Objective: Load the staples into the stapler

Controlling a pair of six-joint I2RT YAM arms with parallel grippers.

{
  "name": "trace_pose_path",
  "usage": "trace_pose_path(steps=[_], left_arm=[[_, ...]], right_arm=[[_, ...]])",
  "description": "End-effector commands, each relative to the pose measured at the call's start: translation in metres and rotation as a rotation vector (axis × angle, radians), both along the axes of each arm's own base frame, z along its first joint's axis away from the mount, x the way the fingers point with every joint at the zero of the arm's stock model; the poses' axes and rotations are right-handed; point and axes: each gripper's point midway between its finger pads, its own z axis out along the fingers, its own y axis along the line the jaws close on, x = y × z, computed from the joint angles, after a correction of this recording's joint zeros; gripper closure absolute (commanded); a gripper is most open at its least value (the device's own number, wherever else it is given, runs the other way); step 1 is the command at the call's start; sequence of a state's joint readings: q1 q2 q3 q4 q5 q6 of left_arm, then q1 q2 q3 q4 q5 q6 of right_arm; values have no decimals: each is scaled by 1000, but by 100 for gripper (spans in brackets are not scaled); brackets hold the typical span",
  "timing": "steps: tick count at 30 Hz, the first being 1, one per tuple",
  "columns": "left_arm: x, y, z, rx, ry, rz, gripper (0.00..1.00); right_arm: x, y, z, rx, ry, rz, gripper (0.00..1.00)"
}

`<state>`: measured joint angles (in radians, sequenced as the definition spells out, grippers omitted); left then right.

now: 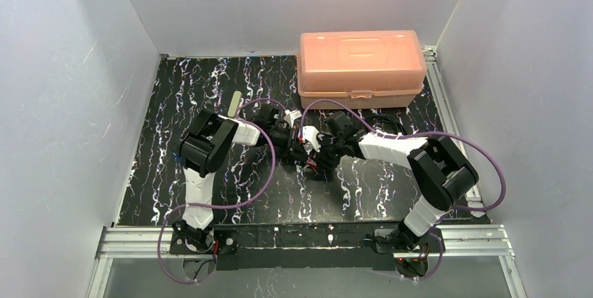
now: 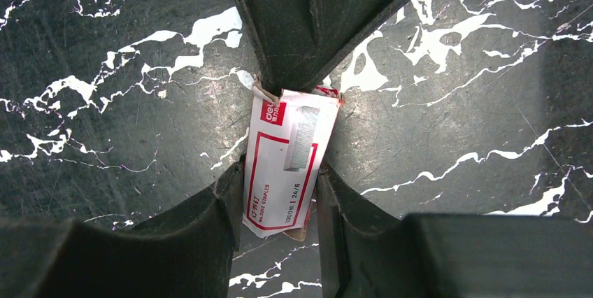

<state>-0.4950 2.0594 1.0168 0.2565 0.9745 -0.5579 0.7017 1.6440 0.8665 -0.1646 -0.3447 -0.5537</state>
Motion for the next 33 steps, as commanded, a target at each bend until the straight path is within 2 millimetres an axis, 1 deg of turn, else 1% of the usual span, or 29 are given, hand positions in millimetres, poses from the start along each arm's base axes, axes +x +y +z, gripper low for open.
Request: trace_pose_path(steps=[1, 3, 9, 14, 21, 33], left_arm=[[3, 3, 0, 42, -58, -18, 97], [2, 5, -1, 55, -68, -26, 100], [-1, 9, -2, 79, -84, -45, 100], [1, 10, 0, 91, -95, -46, 100], [2, 11, 1, 95, -96, -36, 100], [5, 17, 1, 103, -98, -17, 100]], right_arm=[[-7, -2, -3, -33, 45, 33, 83], [-8, -3, -4, -45, 50, 34, 82], [-8, -11, -8, -82, 53, 24, 79], [-9, -20, -14, -123, 57, 9, 76], [-9, -31, -18, -169, 46, -21, 69], [-10, -48, -25, -240, 34, -54, 64]])
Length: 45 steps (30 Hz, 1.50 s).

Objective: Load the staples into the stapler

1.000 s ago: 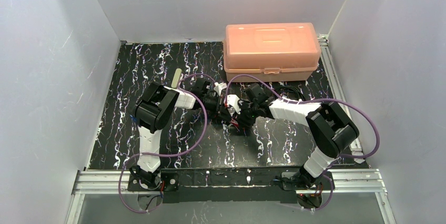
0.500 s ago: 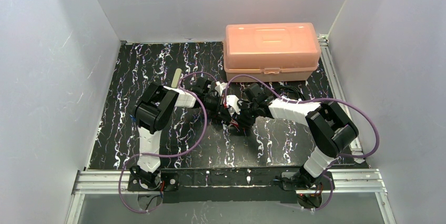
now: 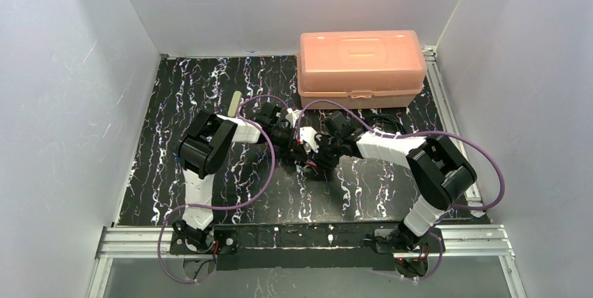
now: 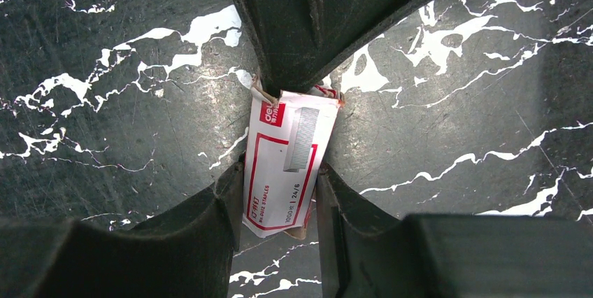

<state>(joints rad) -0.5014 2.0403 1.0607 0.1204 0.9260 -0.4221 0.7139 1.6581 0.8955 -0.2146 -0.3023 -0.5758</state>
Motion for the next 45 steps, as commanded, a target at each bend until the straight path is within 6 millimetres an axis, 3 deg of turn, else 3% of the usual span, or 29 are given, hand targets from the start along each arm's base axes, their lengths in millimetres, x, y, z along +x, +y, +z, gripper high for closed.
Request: trace_pose_path(steps=[1, 31, 37, 45], left_arm=[[4, 12, 3, 45, -29, 27, 100], [3, 16, 1, 50, -37, 28, 100], [3, 16, -1, 53, -34, 30, 100], [4, 15, -3, 52, -25, 32, 100]], right_arm=[[-12, -46, -23, -193, 42, -66, 63], [-20, -77, -32, -340, 58, -79, 48], [-24, -74, -32, -324, 68, -52, 50], [-14, -43, -15, -179, 45, -28, 23]])
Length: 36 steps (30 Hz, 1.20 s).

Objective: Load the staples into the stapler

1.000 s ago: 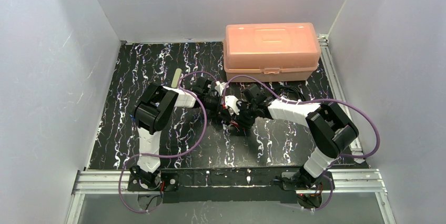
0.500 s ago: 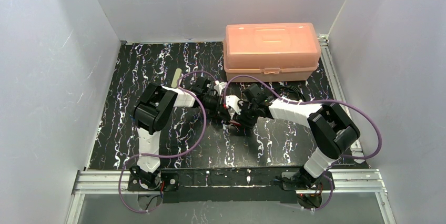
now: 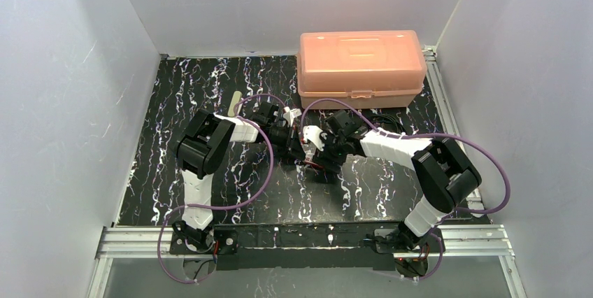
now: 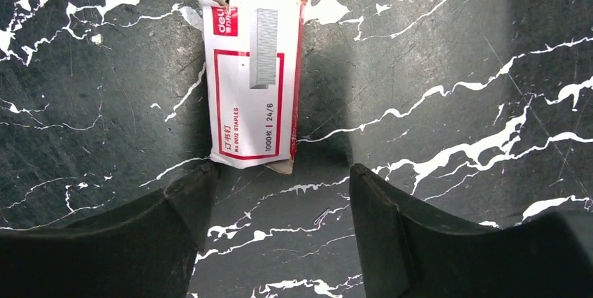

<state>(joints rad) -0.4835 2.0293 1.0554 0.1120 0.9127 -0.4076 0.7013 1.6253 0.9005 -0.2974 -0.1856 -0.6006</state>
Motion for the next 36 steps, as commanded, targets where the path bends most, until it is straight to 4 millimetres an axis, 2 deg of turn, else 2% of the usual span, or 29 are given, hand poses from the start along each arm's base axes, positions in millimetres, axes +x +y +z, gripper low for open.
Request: trace_pose_path(steps=[1, 4, 8, 15, 16, 24, 36], left_arm=[[-2, 9, -3, 42, -9, 13, 100], [-2, 9, -5, 44, -4, 15, 100], [-2, 8, -5, 43, 1, 16, 100], [-2, 9, -7, 46, 4, 17, 100], [-3, 9, -8, 48, 5, 17, 100], [0, 12, -10, 66, 0, 31, 100], [4, 19, -13, 105, -23, 49, 100]], right_arm=[[-21, -12, -16, -52, 97, 21, 20], [-19, -1, -16, -16, 110, 33, 16], [-15, 10, -20, 15, 131, 31, 15], [-11, 25, -23, 64, 155, 14, 24], [-10, 27, -24, 65, 158, 13, 30], [-17, 11, -28, 9, 150, 26, 64], [-28, -23, -28, -91, 126, 22, 67]])
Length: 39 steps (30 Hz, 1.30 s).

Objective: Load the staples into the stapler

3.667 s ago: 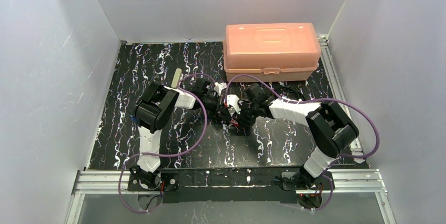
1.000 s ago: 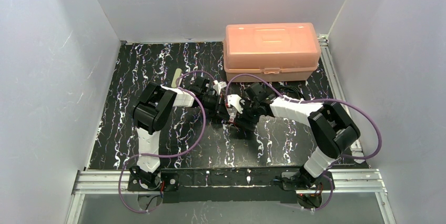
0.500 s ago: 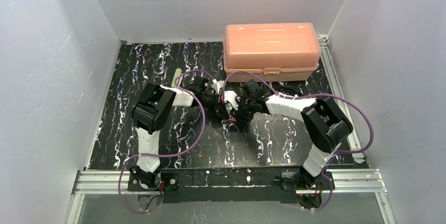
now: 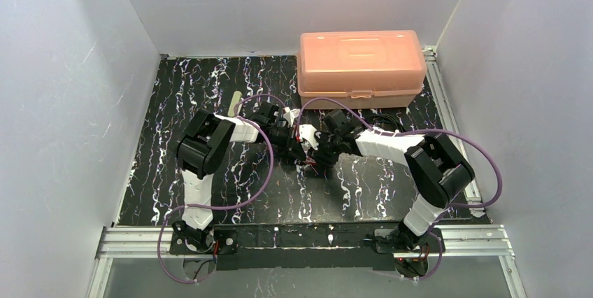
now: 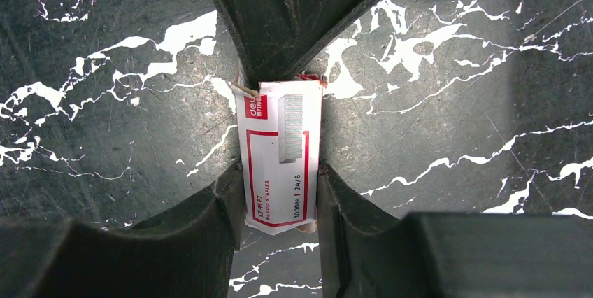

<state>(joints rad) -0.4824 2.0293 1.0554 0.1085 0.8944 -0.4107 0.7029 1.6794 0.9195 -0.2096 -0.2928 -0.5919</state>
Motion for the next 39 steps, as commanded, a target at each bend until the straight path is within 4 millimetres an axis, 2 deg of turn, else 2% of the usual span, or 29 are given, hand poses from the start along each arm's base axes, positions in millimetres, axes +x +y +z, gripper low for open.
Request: trace_pose_path(steps=[1, 24, 39], left_arm=[[2, 18, -11, 90, -21, 36, 100], [2, 17, -8, 78, -25, 32, 100], [2, 21, -8, 80, -22, 42, 100]], right_arm=[[-32, -52, -27, -205, 98, -17, 67], [-39, -80, -34, -290, 111, -33, 53], [-40, -89, -33, -301, 110, -45, 48]])
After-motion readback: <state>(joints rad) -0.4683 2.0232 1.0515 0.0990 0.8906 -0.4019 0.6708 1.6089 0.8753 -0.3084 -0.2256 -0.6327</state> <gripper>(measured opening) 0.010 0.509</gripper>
